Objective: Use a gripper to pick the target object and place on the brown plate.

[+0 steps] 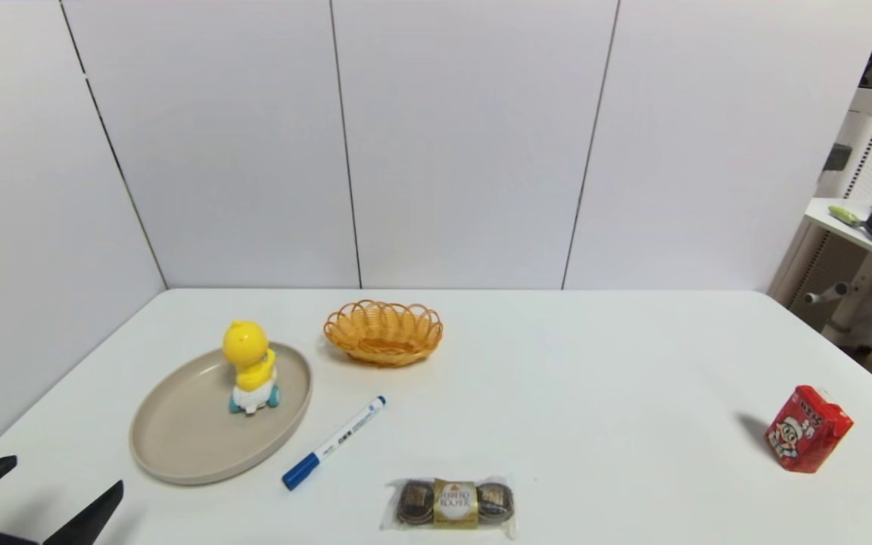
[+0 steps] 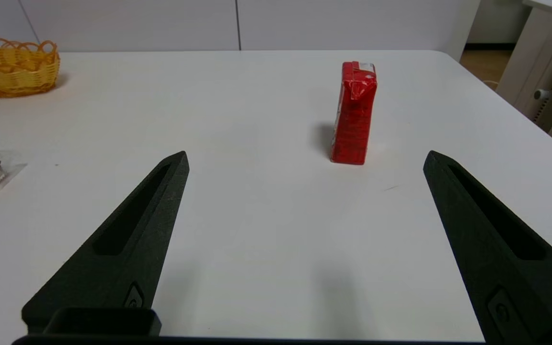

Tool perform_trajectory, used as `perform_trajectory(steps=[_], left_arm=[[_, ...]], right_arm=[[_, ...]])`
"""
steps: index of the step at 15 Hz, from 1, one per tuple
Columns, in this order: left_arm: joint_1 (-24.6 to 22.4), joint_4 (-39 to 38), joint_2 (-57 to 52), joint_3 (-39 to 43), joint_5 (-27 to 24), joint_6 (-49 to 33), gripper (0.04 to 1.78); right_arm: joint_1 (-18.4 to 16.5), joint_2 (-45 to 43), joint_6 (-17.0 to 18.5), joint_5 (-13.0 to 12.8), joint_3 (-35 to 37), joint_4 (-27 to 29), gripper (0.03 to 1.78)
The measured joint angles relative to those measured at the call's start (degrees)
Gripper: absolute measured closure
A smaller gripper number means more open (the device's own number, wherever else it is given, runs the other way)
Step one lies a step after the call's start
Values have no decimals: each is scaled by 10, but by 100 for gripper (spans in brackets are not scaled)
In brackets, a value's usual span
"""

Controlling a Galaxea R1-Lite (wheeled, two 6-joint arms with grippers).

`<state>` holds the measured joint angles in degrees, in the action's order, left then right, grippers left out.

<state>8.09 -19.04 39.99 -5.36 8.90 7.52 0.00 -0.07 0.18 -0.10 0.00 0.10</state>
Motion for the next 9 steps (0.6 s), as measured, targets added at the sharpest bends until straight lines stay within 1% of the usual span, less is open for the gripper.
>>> perform_trajectory(steps=[2,4,5,8,9], left_arm=[[-18,20,-82,28,-2,-1,16],[-32,64,-158,42,-6,-1,15],[-42,88,-192,47,-20,0,15],[-73,153,-282,52,-105,7,15],[-78,167,-311,52,-117,10,15]], right_arm=[[0,0,0,0,0,0,12],[0,0,0,0,0,0,12],[0,0,0,0,0,0,12],[0,0,0,0,0,0,12],[0,0,0,0,0,0,12]])
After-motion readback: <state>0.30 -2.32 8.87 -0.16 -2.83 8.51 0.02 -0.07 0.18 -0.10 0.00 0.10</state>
